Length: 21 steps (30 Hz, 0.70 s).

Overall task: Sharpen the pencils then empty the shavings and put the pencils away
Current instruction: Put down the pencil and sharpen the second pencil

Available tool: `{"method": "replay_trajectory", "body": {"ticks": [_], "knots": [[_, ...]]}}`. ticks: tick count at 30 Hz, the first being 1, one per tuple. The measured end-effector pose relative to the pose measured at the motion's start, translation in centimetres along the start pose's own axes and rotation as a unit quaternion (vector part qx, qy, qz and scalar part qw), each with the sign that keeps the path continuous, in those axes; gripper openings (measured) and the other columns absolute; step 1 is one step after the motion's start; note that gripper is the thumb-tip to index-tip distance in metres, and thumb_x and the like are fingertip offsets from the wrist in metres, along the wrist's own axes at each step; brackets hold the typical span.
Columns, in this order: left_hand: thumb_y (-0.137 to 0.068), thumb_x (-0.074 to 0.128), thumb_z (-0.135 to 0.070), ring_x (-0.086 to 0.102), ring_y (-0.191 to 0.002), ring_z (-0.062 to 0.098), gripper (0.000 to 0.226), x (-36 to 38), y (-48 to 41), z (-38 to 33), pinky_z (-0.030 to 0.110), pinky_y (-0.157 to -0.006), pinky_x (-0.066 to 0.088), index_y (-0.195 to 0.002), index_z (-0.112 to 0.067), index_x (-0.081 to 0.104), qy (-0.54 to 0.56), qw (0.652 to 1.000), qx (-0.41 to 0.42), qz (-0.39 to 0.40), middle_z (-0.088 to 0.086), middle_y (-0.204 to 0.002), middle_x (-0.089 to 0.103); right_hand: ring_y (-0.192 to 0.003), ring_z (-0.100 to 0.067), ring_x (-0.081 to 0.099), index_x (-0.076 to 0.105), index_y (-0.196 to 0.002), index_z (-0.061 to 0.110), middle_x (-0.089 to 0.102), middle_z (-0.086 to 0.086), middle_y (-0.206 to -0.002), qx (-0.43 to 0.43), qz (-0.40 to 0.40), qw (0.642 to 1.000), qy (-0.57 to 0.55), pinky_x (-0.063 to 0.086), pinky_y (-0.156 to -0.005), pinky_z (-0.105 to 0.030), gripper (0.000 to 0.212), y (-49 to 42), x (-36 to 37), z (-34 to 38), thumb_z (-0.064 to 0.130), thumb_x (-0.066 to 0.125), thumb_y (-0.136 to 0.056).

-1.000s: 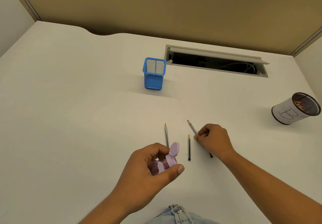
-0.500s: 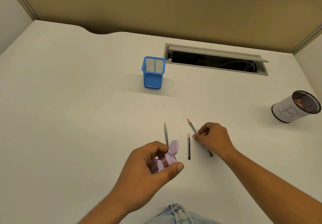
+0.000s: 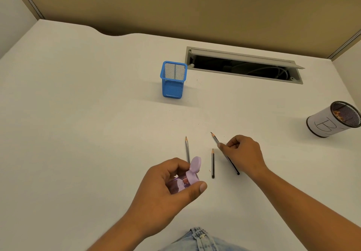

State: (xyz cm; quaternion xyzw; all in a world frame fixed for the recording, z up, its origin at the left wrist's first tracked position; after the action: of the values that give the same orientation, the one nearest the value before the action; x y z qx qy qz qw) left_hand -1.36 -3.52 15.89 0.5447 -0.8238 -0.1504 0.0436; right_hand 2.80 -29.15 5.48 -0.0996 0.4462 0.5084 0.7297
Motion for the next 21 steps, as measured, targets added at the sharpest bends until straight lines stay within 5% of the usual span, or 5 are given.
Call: {"method": "replay_trajectory", "body": {"ticks": [4, 11, 15, 21], "knots": [[-0.075, 0.081, -0.019, 0.055, -0.051, 0.000, 0.012, 0.0, -0.1, 0.2, 0.009, -0.055, 0.042, -0.079, -0.014, 0.070, 0.016, 1.000, -0.005, 0.004, -0.011, -0.069, 0.068, -0.055, -0.013, 0.056, 0.064, -0.070, 0.021, 0.064, 0.001, -0.064, -0.028, -0.023, 0.999, -0.028, 0.044, -0.052, -0.026, 0.028, 1.6, -0.6, 1.5, 0.045, 0.072, -0.081], [-0.065, 0.077, -0.043, 0.054, -0.058, 0.005, 0.030, 0.2, 0.0, 0.8, 0.016, -0.058, 0.047, -0.083, -0.020, 0.072, 0.002, 1.000, 0.004, 0.004, 0.003, -0.080, 0.071, -0.057, -0.005, 0.058, 0.066, -0.078, 0.022, 0.068, 0.007, -0.069, -0.098, 0.045, 0.994, 0.027, 0.040, -0.053, -0.015, 0.012, 4.2, 1.7, 3.4, 0.028, 0.067, -0.088], [-0.065, 0.075, -0.047, 0.058, -0.063, 0.008, 0.028, 0.0, 0.7, 1.1, 0.020, -0.061, 0.051, -0.083, -0.026, 0.072, -0.011, 1.000, 0.005, -0.001, -0.001, -0.080, 0.071, -0.066, -0.008, 0.063, 0.069, -0.087, 0.020, 0.069, 0.006, -0.074, -0.141, 0.060, 0.986, 0.066, 0.056, -0.067, -0.027, 0.008, 4.2, 3.4, 4.8, 0.026, 0.065, -0.089], [-0.064, 0.075, -0.049, 0.063, -0.069, 0.009, 0.026, -0.7, 2.2, 1.6, 0.022, -0.066, 0.054, -0.083, -0.032, 0.072, -0.014, 1.000, -0.007, -0.023, -0.006, -0.084, 0.073, -0.068, -0.015, 0.063, 0.064, -0.090, 0.018, 0.069, 0.001, -0.076, -0.145, 0.082, 0.982, 0.090, 0.055, -0.065, -0.029, 0.016, 3.8, 5.8, 6.0, 0.033, 0.069, -0.086]]}}
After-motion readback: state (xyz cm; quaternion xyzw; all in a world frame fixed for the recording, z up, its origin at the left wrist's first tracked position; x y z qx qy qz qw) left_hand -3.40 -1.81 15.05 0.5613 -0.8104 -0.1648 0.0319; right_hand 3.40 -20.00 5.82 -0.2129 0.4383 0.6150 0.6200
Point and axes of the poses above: each hand's wrist, its own y-axis away from the middle knuckle, its own x-axis out of the palm, z = x × y, the point moved 2 cm from there along -y, towards the middle knuckle
